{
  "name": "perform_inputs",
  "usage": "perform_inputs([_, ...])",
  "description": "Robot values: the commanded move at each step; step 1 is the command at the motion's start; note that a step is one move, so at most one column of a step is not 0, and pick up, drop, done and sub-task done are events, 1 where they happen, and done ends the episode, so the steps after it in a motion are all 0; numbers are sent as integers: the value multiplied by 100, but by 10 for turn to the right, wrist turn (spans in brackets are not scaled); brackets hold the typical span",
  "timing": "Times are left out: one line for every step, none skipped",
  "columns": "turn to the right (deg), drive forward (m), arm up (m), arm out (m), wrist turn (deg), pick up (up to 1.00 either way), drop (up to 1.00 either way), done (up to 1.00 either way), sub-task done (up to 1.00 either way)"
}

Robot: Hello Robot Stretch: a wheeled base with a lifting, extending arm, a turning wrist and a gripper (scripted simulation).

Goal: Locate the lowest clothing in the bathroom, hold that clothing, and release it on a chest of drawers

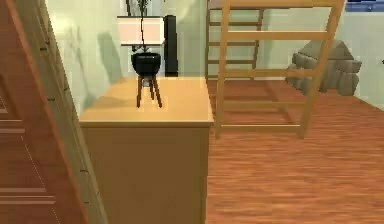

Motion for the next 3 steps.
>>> perform_inputs([-450, 0, 0, 0, 0, 0, 0, 0, 0])
perform_inputs([-300, 0, 0, 0, 0, 0, 0, 0, 0])
perform_inputs([0, 100, 0, 0, 0, 0, 0, 0, 0])
